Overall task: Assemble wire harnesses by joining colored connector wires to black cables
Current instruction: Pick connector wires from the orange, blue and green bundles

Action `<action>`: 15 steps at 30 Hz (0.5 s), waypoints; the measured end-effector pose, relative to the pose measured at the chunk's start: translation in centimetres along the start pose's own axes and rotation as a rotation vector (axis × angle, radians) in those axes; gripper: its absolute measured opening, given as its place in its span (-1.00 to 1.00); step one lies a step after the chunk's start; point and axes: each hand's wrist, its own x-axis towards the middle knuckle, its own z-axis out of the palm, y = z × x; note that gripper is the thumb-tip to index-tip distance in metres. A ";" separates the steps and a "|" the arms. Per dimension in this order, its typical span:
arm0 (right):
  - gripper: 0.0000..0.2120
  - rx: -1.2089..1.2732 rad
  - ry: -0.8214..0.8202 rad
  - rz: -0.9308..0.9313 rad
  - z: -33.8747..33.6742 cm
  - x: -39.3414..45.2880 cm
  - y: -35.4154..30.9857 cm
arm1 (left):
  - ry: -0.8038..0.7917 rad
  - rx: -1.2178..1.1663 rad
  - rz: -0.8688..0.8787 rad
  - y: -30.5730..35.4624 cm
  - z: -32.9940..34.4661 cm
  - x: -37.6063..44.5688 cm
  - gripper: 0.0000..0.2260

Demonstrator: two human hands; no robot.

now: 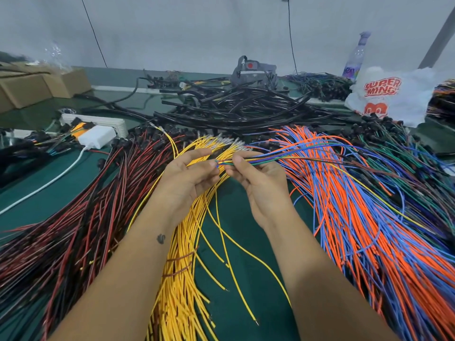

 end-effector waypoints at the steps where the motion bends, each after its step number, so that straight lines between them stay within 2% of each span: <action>1: -0.88 -0.037 0.025 -0.008 0.0 0.1 0.0 | 0.010 0.014 0.012 0.0 0.1 0.0 -0.76; 4: -0.82 -0.277 0.157 -0.041 -0.3 0.5 0.2 | 0.097 0.107 0.084 -0.2 0.5 -0.1 -0.86; 7: -0.74 -0.465 0.332 -0.132 -0.8 0.9 0.2 | 0.170 0.319 0.138 0.0 1.4 0.5 -0.86; 10: -0.76 -0.532 0.513 -0.235 -1.2 1.4 0.4 | 0.121 0.585 0.197 0.9 3.0 3.0 -0.84; 11: -0.79 -0.516 0.572 -0.261 -1.3 1.5 0.5 | 0.105 0.688 0.233 1.3 3.7 4.3 -0.82; 15: -0.84 -0.426 0.712 -0.309 -1.4 2.0 0.4 | -0.027 1.065 0.357 0.9 6.3 10.8 -0.53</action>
